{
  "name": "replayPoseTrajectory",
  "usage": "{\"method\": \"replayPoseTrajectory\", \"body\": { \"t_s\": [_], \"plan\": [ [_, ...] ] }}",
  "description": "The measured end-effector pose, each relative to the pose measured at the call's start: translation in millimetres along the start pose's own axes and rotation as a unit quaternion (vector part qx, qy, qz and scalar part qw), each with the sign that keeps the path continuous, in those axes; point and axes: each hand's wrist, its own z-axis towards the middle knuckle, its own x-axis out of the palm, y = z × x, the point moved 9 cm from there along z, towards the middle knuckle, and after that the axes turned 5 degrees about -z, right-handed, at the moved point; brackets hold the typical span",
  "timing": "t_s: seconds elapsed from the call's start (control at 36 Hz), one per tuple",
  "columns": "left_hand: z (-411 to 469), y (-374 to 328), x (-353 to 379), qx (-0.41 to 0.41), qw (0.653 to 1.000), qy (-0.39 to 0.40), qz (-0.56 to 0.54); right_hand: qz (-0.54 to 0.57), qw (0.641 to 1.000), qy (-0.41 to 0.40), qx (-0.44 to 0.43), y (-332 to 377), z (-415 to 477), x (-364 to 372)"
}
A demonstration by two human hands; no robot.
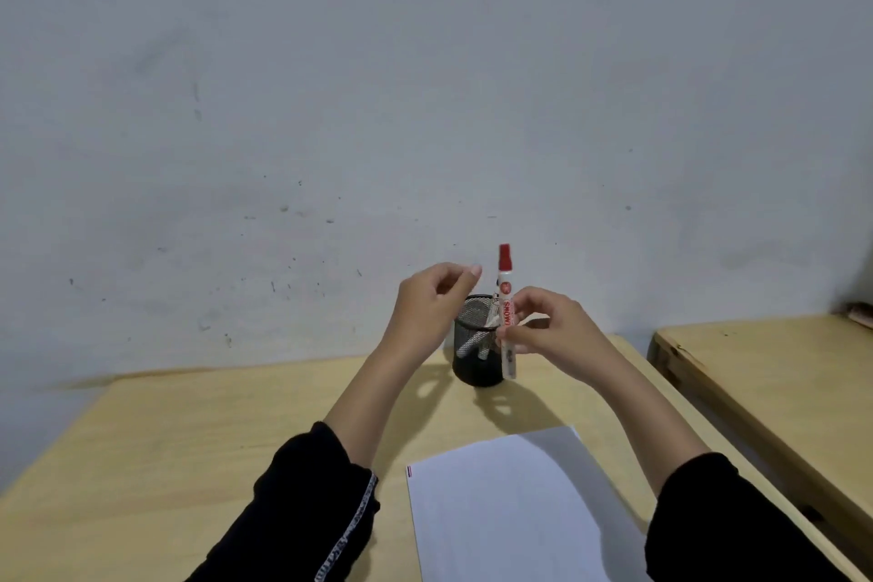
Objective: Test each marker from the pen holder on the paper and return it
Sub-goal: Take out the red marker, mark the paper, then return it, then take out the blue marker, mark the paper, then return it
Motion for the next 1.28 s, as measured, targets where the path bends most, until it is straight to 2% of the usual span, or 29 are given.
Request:
{"method": "replayPoseTrajectory", "body": {
  "t_s": [0.17,0.25,0.36,0.53,0.69,1.0,1.28],
  "plan": [
    [-5,80,17,-0.086,0.982,0.061,0.157,0.019,0.99,-0.142,-0.011,-15,26,-21],
    [-10,106,28,-0.116,0.981,0.065,0.139,0.014,0.986,-0.162,-0.026,-18,36,-18],
    [-10,120,39,-0.121,0.989,0.043,0.067,-0.01,0.99,-0.14,-0.027,-26,46,-2],
    [-1,134,48,-0.104,0.993,0.045,0.038,-0.066,0.996,-0.054,-0.021,-33,55,24],
    [4,146,48,-0.107,0.993,0.041,0.019,-0.151,0.988,-0.003,-0.019,-25,62,33],
    [5,156,48,-0.12,0.992,0.041,-0.002,-0.19,0.982,0.001,0.019,-26,68,39],
    [5,158,50,-0.127,0.991,0.044,-0.006,-0.176,0.984,0.002,0.024,-29,70,37]
  ]
}}
